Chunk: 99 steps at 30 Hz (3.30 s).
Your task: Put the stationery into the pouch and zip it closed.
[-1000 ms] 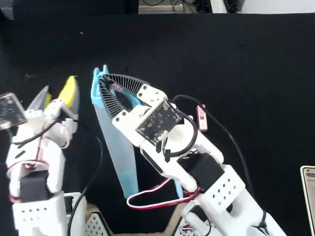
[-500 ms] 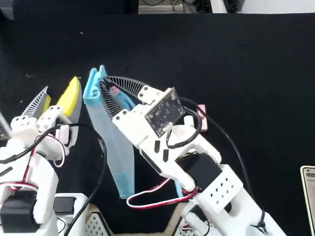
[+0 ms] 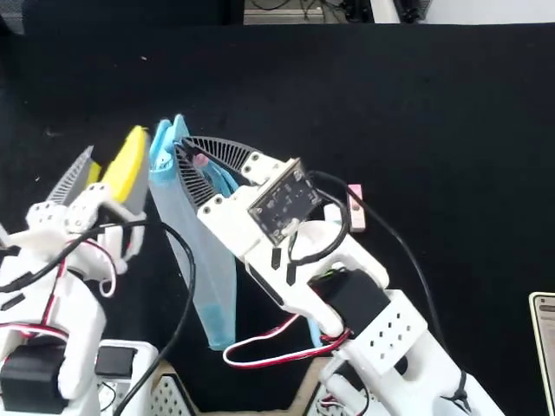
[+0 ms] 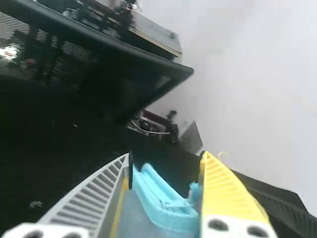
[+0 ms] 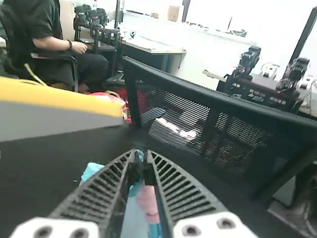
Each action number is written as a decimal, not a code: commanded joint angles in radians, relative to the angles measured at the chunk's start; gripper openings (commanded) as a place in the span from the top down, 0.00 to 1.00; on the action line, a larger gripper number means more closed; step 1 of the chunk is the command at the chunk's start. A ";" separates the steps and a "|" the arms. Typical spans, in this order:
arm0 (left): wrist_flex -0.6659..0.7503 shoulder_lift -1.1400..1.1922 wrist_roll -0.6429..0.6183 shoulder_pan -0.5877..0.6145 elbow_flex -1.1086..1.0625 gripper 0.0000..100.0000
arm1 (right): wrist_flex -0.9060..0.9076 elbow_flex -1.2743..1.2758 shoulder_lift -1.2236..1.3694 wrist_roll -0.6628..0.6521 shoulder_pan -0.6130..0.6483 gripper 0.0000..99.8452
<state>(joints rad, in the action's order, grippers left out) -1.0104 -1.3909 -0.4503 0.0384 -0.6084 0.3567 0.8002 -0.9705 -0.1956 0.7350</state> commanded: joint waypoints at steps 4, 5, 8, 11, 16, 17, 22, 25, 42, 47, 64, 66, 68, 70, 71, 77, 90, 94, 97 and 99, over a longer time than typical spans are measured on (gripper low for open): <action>0.008 0.049 -0.094 -0.061 0.005 0.77 | -0.029 0.005 -0.028 -0.057 -0.080 0.99; -0.005 0.074 -0.101 -0.061 0.015 0.77 | -0.029 0.013 -0.028 -0.057 -0.095 0.99; -0.064 0.155 -0.103 -0.061 0.054 0.77 | -0.029 0.035 -0.028 -0.057 -0.123 0.99; -0.150 0.241 -0.103 -0.061 0.128 0.77 | -0.029 0.053 -0.028 -0.057 -0.130 0.99; -0.213 0.358 -0.104 -0.059 0.297 0.77 | -0.029 0.058 -0.030 -0.057 -0.126 0.99; -0.213 0.379 -0.104 -0.059 0.325 0.77 | -0.029 0.050 -0.030 -0.057 -0.127 0.99; -0.215 0.512 -0.104 -0.059 0.410 0.77 | -0.028 0.061 -0.096 -0.057 -0.127 0.99; -0.218 0.562 -0.104 -0.059 0.452 0.77 | -0.028 0.097 -0.153 -0.061 -0.127 0.99; -0.463 0.575 -0.104 -0.209 0.568 0.77 | -0.029 0.200 -0.240 -0.164 -0.126 0.99; -0.404 0.569 -0.104 -0.186 0.570 0.77 | -0.029 0.202 -0.243 -0.164 -0.126 0.99; -0.549 0.563 -0.097 -0.177 0.570 0.97 | -0.029 0.194 -0.245 -0.176 -0.127 0.99; -0.549 0.563 -0.095 -0.177 0.570 0.97 | -0.029 0.194 -0.245 -0.176 -0.127 0.99; -0.549 0.563 -0.083 -0.177 0.570 0.97 | -0.029 0.188 -0.246 -0.176 -0.127 0.99; -0.549 0.563 -0.012 -0.177 0.570 0.97 | -0.029 0.173 -0.246 -0.173 -0.130 0.99; -0.549 0.563 0.026 -0.177 0.570 0.97 | -0.029 0.166 -0.246 -0.172 -0.130 0.99; -0.540 0.563 0.302 -0.177 0.638 0.97 | -0.028 0.134 -0.246 -0.169 -0.132 0.99; -0.551 0.563 0.431 -0.188 0.605 0.97 | 0.493 -0.038 -0.348 0.192 0.005 0.65; -0.571 0.555 0.466 -0.179 0.588 0.97 | 0.476 0.054 -0.349 0.112 0.032 0.75; -0.582 0.516 0.463 -0.185 0.570 0.97 | 0.397 0.160 -0.357 0.038 0.060 0.81; -0.577 0.482 0.460 -0.185 0.549 0.97 | 0.327 0.202 -0.352 0.000 0.063 0.82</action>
<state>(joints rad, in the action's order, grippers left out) -1.5842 -0.8523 0.0084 -0.1519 -0.0330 0.7772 0.9689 -1.3172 -0.1435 0.7841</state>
